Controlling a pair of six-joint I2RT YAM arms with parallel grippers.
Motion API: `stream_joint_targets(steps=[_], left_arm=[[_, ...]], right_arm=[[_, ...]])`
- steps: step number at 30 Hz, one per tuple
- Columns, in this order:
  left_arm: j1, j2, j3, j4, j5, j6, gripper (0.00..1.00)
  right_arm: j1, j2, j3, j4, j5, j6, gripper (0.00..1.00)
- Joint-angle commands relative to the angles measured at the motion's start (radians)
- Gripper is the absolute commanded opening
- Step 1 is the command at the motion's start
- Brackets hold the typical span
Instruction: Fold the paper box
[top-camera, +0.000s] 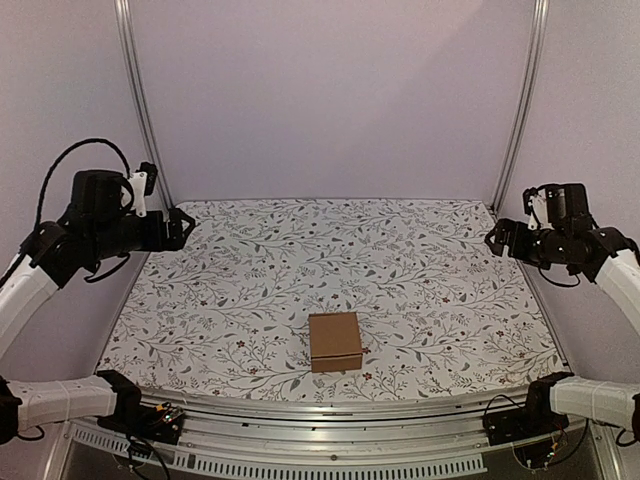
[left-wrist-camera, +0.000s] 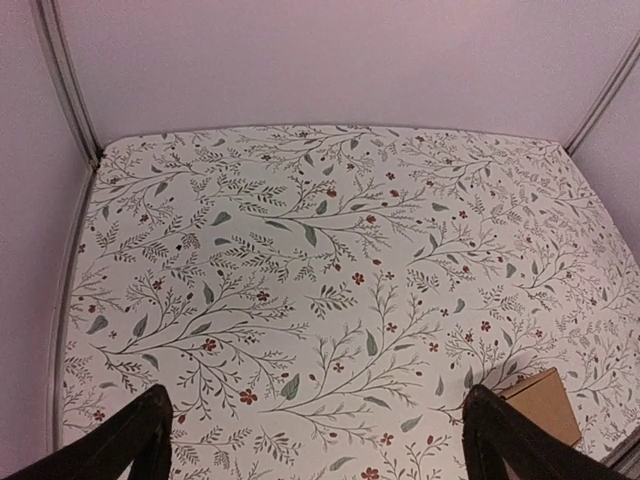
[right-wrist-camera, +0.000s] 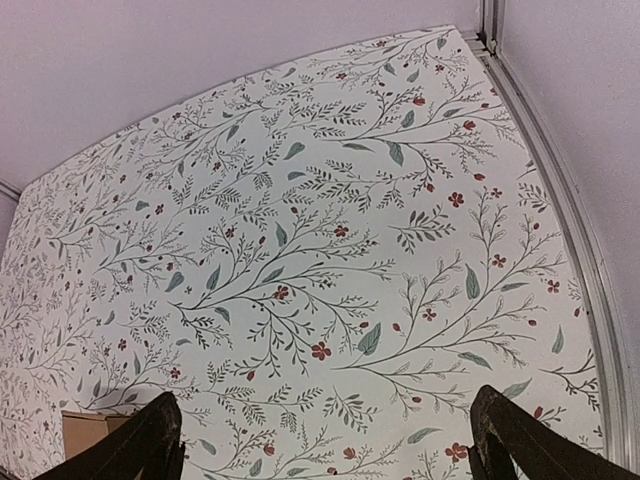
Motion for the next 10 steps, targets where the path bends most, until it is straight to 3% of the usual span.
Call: stream_joint_targets(steps=[1,7,10], left_arm=[[0.006,-0.045,-0.042,0.073,0.019,0.029,1.00],[0.005,-0.048,-0.053,0.086,0.033,0.034,1.00],[0.006,-0.034,-0.050,0.084,0.039,0.038,1.00]], right_arm=[[-0.002,-0.065,-0.010,0.057,0.058,-0.008,0.99],[0.000,-0.075,-0.025,0.067,-0.021,-0.023,0.99],[0.000,-0.090,-0.029,0.077,0.041,-0.015,0.99]])
